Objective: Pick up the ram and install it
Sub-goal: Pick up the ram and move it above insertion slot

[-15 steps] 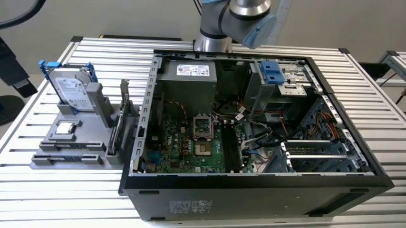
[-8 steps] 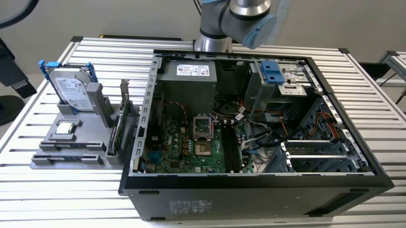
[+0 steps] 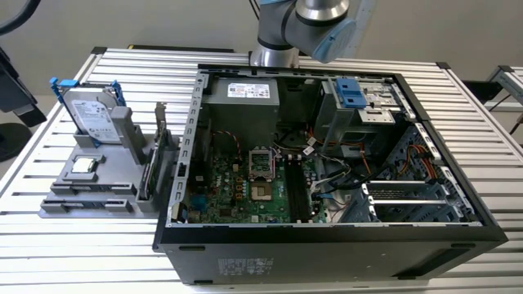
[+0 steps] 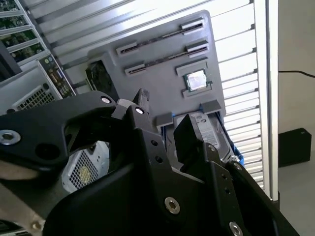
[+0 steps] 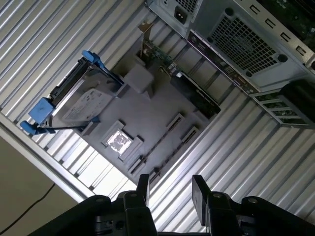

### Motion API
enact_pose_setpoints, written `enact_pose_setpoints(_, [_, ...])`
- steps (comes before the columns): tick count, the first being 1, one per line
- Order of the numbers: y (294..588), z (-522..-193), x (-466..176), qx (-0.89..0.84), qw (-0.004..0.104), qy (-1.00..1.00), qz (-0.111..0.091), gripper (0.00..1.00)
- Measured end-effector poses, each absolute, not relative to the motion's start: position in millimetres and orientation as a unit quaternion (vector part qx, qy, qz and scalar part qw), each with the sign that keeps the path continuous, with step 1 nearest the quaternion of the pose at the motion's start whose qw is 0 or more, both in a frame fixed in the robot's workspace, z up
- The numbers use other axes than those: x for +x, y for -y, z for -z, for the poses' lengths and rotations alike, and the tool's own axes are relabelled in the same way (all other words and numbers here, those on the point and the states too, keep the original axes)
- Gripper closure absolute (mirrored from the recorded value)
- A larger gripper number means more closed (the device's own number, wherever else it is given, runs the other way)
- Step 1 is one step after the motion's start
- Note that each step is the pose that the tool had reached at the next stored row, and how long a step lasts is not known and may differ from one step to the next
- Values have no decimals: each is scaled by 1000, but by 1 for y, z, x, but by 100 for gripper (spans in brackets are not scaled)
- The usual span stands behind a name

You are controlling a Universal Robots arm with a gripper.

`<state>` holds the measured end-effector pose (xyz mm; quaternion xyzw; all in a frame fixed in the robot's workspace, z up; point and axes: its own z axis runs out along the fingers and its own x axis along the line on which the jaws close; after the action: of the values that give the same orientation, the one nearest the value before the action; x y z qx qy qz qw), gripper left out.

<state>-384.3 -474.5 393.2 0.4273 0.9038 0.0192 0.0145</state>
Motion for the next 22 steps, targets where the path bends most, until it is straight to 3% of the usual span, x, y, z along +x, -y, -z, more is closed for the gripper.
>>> enact_pose_setpoints(22, [474, -393, -385, 486, 16, -873, -18, 0])
